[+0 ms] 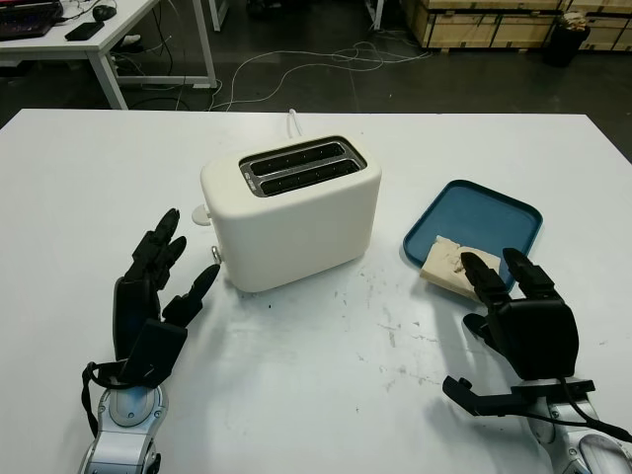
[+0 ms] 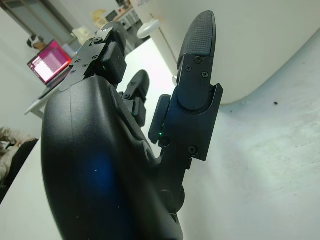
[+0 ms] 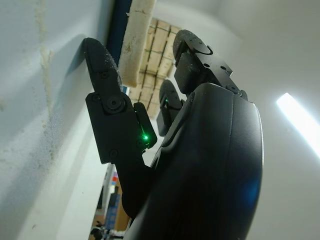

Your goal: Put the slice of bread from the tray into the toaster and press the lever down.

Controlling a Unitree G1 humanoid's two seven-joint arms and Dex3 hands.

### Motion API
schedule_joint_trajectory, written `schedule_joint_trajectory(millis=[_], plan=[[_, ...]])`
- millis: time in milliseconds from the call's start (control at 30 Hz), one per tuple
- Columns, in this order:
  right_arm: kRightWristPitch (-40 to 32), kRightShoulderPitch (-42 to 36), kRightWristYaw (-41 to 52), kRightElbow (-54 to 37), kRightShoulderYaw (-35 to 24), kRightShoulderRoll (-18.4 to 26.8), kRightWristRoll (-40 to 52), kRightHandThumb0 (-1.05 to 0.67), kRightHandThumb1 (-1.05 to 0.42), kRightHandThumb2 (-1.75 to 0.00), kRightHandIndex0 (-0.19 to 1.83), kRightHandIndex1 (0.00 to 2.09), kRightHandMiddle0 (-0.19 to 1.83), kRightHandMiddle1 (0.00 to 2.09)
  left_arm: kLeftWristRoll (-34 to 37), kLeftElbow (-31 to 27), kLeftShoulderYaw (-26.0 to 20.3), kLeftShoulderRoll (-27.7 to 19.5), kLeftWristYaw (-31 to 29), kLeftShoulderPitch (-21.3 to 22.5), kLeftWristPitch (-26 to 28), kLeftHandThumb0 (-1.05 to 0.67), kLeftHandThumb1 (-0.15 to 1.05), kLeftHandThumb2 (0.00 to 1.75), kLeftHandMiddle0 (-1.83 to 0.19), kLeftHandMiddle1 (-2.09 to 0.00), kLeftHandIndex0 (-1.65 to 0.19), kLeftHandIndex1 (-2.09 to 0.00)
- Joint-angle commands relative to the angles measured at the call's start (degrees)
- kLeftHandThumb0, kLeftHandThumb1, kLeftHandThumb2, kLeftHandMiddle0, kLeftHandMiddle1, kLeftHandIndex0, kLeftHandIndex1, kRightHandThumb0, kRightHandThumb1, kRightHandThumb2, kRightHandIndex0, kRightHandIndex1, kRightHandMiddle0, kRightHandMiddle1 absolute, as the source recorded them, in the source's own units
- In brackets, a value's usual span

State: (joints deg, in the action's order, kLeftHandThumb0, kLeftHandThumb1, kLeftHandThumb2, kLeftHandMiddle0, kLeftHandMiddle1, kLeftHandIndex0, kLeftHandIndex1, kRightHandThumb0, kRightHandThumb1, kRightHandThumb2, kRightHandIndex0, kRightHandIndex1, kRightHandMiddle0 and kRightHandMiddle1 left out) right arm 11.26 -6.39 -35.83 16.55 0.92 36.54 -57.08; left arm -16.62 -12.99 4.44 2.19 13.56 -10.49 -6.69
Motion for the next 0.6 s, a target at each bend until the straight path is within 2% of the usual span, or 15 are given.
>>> schedule_joint_trajectory(millis=[0, 267, 567], plan=[[-0.1, 0.3, -1.4, 0.6, 0.8, 0.4, 1.4, -0.44, -0.8, -0.01, 0.33, 0.0, 0.35, 0.0, -0.5, -0.9, 0.1, 0.0, 0.0, -0.3, 0.2, -0.64, 0.92, 0.18, -0.33, -0.3, -0.34, -0.01], [0.2, 1.5, -5.0, 1.4, 2.9, 0.3, 1.6, -0.41, -0.78, 0.0, 0.35, 0.01, 0.36, 0.0, -0.3, -1.2, 0.1, 0.1, 0.1, -0.5, 0.0, -0.63, 0.92, 0.17, -0.34, -0.3, -0.35, -0.01], [-4.9, 2.5, -2.7, -2.2, 5.1, -0.3, 0.3, -0.43, -0.78, 0.0, 0.37, 0.01, 0.38, 0.01, 0.3, -1.5, -0.3, 0.0, 0.0, -0.5, -0.5, -0.63, 0.92, 0.18, -0.34, -0.29, -0.35, -0.01]])
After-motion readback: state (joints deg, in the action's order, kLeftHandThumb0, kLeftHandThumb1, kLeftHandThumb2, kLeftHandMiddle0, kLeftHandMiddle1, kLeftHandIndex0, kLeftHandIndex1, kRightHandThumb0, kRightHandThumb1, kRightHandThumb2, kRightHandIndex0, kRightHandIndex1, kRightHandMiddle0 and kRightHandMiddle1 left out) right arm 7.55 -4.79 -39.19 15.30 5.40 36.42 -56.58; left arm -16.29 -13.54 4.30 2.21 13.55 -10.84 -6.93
